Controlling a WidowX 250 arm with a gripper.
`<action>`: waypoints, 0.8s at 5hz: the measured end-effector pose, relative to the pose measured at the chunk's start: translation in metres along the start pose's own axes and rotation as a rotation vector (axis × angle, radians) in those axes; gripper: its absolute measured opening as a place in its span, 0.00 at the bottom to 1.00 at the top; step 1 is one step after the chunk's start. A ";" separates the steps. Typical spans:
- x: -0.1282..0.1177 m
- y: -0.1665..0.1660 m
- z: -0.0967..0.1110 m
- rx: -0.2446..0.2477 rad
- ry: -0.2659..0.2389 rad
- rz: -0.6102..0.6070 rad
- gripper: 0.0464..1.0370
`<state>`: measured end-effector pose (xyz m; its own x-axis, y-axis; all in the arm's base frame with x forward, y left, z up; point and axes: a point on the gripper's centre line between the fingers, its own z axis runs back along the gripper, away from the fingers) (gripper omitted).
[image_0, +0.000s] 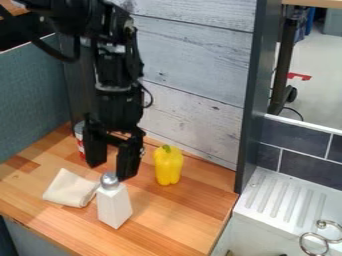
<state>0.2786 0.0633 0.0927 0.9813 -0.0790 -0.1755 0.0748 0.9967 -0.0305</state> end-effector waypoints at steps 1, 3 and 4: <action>0.003 0.005 -0.017 -0.020 0.054 0.037 0.97; 0.017 0.007 -0.039 -0.045 0.117 0.078 0.92; 0.017 0.006 -0.051 -0.065 0.164 0.081 0.62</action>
<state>0.2865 0.0667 0.0398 0.9412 -0.0051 -0.3379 -0.0206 0.9972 -0.0722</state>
